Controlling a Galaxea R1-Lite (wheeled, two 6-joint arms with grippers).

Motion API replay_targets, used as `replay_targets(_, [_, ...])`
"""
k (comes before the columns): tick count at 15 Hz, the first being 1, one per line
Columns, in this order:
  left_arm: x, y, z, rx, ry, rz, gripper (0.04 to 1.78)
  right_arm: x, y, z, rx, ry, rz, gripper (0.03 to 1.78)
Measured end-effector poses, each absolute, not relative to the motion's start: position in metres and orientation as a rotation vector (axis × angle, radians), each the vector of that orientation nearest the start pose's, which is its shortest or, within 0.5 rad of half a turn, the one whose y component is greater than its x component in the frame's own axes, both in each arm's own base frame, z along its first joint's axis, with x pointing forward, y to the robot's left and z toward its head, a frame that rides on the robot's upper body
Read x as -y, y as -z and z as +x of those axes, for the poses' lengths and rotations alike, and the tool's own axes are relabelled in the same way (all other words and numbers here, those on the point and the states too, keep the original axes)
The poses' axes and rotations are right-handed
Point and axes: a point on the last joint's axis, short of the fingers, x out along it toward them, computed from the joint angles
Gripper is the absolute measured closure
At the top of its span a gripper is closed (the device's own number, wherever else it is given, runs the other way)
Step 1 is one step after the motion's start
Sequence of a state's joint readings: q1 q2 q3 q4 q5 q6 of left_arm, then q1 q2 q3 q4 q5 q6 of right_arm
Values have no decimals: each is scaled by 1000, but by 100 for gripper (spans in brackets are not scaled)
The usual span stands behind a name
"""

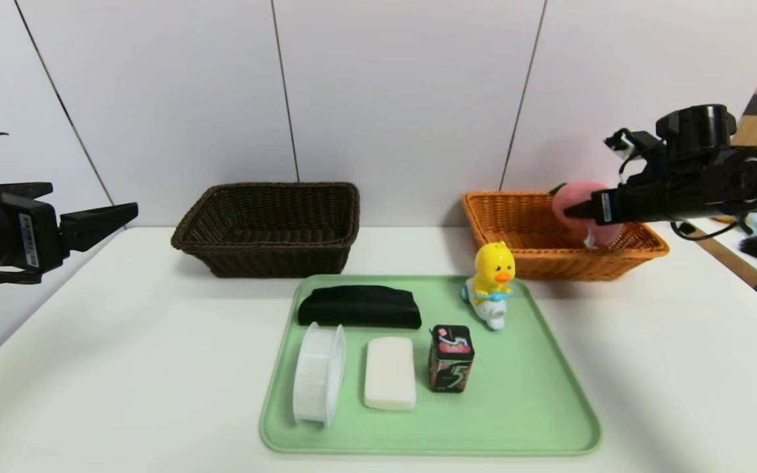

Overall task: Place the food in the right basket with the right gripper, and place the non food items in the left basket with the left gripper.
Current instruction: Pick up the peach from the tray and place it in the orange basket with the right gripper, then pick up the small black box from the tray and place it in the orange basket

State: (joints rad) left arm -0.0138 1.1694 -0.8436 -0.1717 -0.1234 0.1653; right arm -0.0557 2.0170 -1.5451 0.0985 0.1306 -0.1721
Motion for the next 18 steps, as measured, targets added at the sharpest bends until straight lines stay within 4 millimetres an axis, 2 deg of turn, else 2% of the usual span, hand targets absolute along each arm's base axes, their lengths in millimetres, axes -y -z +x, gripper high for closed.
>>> replay_targets(5, [5,-277,171,-136,150,157,13,20,-208,398,-559,-106,-122,25])
replay_targets(13, [5,-275,165,-135,150,157,13,19,-211,388,-559,-106,-118,15])
replay_targets(16, [5,-275,163,-133,150,154,13,12,-237,372,-498,-115,-121,14])
replay_targets(18, [5,-275,163,-133,151,153,13,-5,-264,350,-435,-152,-110,13])
